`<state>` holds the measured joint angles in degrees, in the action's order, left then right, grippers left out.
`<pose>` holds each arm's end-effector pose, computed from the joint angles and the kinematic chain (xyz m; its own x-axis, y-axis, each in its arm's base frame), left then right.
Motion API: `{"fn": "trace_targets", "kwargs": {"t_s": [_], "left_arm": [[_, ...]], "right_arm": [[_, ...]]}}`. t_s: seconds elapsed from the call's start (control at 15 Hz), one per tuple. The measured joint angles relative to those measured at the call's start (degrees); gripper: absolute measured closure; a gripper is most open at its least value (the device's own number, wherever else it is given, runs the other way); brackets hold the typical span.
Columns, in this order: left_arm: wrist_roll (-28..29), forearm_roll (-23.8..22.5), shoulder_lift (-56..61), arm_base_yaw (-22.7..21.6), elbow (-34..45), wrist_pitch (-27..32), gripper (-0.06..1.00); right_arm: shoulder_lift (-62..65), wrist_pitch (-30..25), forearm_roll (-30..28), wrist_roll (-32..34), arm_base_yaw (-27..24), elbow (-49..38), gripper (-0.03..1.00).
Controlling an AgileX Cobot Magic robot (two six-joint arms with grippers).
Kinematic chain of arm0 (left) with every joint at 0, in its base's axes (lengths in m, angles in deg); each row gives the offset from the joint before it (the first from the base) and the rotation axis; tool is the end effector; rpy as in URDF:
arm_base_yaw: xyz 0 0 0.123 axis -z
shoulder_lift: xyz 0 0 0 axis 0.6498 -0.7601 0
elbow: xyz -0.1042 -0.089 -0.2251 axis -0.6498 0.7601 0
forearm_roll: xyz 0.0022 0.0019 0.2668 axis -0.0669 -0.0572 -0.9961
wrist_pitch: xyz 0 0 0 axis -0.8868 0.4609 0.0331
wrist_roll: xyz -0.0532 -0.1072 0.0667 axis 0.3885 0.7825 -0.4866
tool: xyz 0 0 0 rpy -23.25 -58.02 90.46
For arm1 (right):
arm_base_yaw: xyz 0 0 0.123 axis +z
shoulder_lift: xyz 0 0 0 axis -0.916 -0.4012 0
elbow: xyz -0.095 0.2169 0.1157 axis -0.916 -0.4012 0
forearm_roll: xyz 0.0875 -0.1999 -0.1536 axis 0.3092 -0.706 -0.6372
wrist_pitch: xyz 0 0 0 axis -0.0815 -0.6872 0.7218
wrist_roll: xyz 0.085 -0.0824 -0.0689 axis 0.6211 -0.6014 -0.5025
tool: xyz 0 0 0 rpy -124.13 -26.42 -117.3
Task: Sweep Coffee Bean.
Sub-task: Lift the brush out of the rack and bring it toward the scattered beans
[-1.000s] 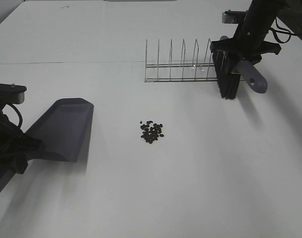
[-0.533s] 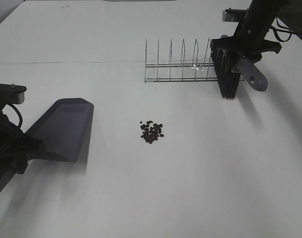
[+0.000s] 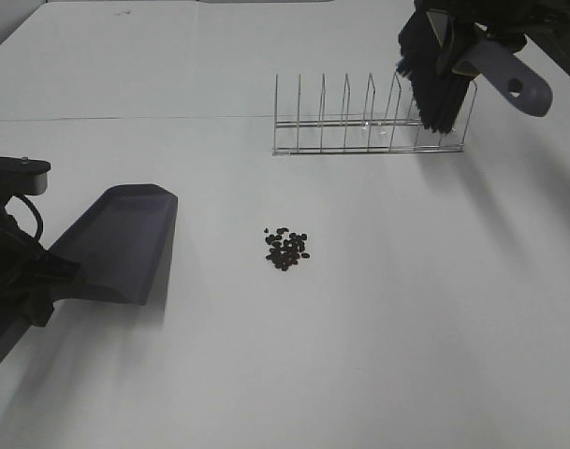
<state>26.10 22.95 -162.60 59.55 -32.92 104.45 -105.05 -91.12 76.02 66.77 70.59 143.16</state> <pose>0.2663 -0.0931 0.0700 -0.9840 0.1420 -0.1072 0.1459 0.9888 -0.0300 0.4793 0.0503 0.2059 -0.9540 0.0088 -0.2998 -0.0306 0.9915 0.1264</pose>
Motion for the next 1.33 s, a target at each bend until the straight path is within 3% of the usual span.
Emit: {"fn": "trace_targets", "kwargs": {"t_s": [0.07, 0.2, 0.53, 0.87, 1.13, 1.33], "left_arm": [[0.8, 0.0, 0.0, 0.0, 0.0, -0.06, 0.63], [2.35, 0.0, 0.0, 0.0, 0.0, -0.23, 0.63], [3.44, -2.58, 0.0, 3.9, 0.0, -1.49, 0.63], [4.18, -4.07, -2.01, 8.82, -2.52, -2.98, 0.63], [4.53, -6.65, -10.31, 11.4, -10.43, -0.34, 0.63], [4.53, -8.14, -14.9, 11.4, -14.32, 1.55, 0.64]], "right_arm": [[7.73, 0.0, 0.11, 0.0, 0.29, -8.14, 0.69], [13.52, 0.0, -1.09, 0.0, 1.09, -14.21, 0.69], [26.47, -0.23, -11.57, 4.13, 8.25, -28.02, 0.69], [29.05, -0.23, -17.76, 9.4, 15.99, -34.49, 0.69], [28.82, -0.17, -22.98, 12.55, 16.44, -34.66, 0.69], [28.07, -0.17, -23.09, 13.87, 16.5, -34.66, 0.69]]}}
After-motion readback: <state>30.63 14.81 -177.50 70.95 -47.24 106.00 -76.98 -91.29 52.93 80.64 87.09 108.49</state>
